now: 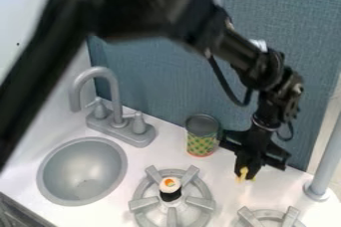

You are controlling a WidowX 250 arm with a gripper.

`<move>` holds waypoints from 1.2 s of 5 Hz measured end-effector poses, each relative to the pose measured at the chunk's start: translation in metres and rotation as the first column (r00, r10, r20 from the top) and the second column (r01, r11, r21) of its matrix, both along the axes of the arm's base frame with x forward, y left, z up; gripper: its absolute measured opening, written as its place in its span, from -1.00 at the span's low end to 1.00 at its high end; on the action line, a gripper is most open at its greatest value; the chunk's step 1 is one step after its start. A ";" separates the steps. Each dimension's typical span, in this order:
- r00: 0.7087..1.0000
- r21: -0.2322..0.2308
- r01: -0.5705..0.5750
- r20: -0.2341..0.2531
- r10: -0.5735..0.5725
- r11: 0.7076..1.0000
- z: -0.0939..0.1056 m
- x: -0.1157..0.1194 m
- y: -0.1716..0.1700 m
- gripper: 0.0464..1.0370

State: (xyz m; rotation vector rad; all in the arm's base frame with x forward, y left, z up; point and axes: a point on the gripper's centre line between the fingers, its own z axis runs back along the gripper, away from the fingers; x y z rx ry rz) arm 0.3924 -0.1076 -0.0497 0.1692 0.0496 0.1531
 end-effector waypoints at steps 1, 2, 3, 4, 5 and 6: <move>0.997 0.063 -0.005 -0.071 0.009 0.998 -0.023 0.008 0.003 -0.86; 0.991 0.094 0.000 -0.131 0.012 0.996 -0.046 0.006 0.005 -0.86; 0.989 0.097 -0.001 -0.148 0.015 0.995 -0.054 0.000 0.008 -0.86; 0.988 0.043 0.020 -0.154 -0.014 0.999 -0.056 -0.003 0.006 -0.78; 0.984 0.027 0.034 -0.173 -0.029 0.999 -0.054 -0.008 0.008 -0.38; 0.990 0.001 0.043 -0.132 -0.042 0.999 -0.039 -0.007 0.006 0.22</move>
